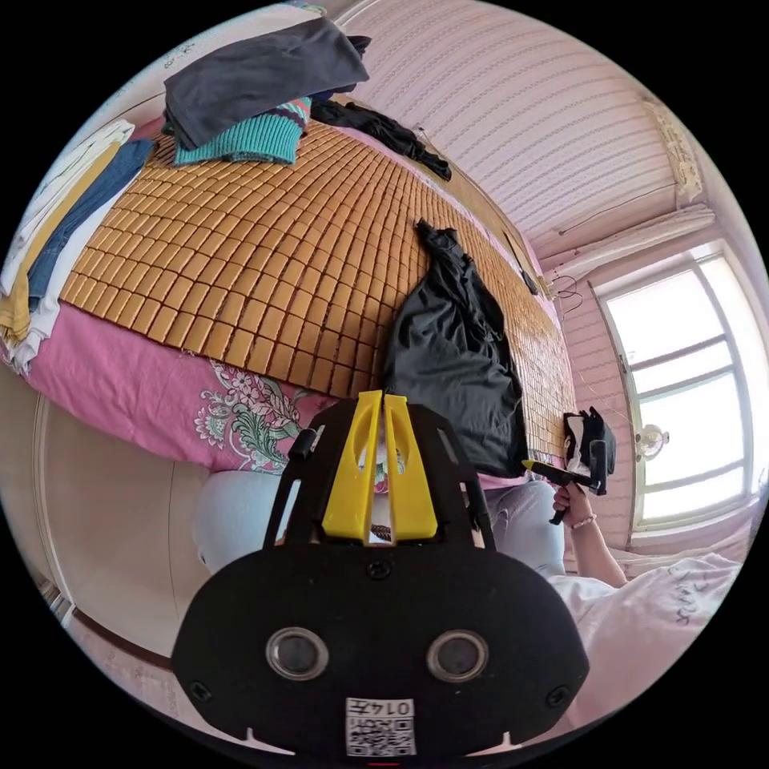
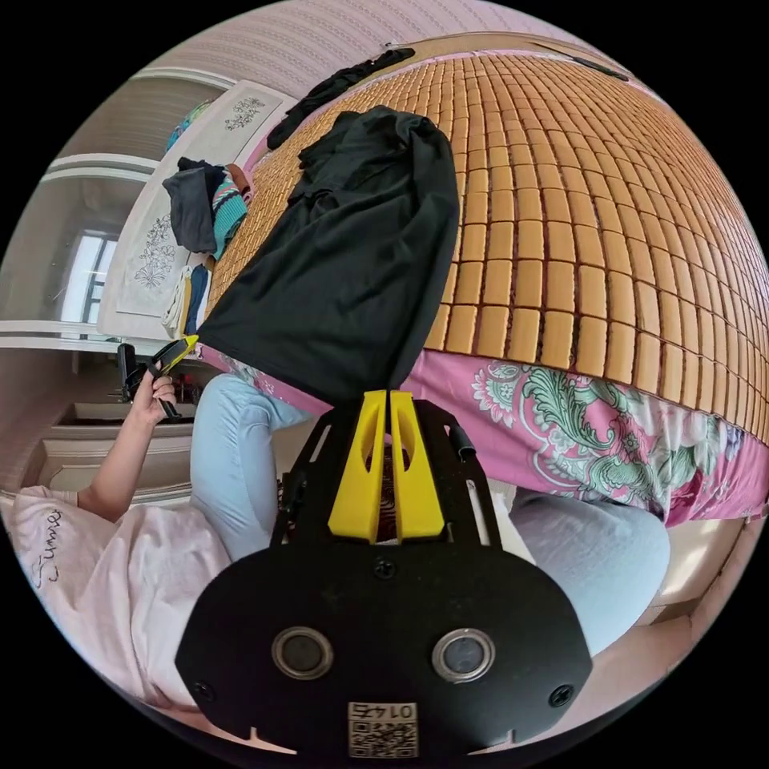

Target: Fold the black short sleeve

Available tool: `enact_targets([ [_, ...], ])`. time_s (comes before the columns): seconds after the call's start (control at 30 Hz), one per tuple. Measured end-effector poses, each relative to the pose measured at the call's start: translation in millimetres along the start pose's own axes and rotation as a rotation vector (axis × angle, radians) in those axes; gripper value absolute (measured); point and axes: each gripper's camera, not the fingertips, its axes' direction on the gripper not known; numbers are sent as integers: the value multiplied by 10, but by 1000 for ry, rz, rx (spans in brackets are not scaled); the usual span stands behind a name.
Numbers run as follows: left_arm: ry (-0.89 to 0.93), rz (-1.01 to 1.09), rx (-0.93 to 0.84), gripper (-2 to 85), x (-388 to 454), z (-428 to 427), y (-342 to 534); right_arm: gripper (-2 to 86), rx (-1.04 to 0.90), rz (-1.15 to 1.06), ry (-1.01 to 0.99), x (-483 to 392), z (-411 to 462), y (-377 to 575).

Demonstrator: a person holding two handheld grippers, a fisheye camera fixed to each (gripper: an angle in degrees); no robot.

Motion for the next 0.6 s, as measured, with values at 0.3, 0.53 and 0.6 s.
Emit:
enact_targets([
  [0.3,210,460,400,-10,1284,-1732,91,-1,586,-246,-329,-318,-2248,794],
  [0.53,272,704,789,-10,2191,-3400,296,-2,891,-795,-529,-1441,-3952,1367],
  [0.6,291,759,887,-10,2442,-3863,284,-2,918,-880,-525,-1719,-4241,1420],
])
